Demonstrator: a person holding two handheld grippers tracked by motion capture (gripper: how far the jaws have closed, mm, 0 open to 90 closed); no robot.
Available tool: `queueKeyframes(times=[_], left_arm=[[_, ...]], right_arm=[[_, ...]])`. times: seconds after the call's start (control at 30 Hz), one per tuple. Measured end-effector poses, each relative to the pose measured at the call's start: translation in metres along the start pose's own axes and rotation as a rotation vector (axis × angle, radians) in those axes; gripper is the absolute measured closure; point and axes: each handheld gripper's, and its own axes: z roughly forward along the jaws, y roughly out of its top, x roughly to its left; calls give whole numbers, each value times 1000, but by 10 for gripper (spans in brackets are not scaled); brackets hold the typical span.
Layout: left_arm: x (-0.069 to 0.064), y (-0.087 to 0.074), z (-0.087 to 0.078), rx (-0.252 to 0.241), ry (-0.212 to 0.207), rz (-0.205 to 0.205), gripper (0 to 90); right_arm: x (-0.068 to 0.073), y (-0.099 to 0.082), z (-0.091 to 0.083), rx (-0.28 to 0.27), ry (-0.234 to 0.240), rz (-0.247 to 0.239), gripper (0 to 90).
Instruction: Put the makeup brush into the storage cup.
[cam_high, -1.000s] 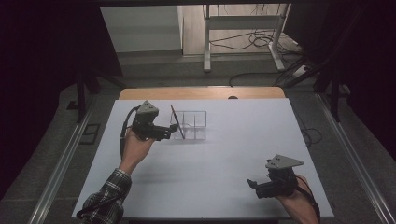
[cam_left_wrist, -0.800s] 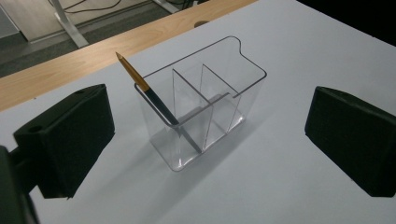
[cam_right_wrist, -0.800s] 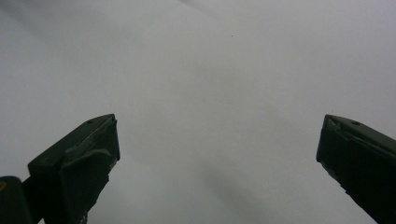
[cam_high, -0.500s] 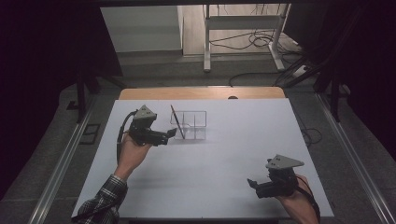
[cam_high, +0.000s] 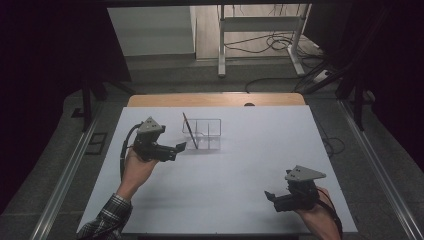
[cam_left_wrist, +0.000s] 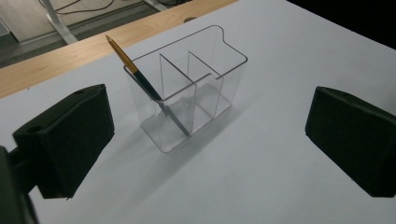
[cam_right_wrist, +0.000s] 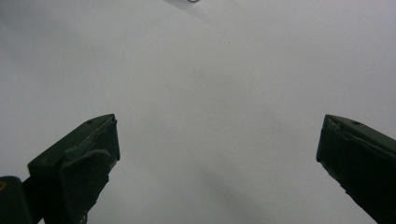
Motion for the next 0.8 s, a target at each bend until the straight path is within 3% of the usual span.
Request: queueKeyframes(times=[0.37,0.8], left_arm=[[-9,-15,-5,-20,-34,-16,13],[-17,-28,-6,-21,-40,-16,11]], right_arm=[[1,0,1,-3,8,-1,0],[1,-1,2,-6,24,9,0]])
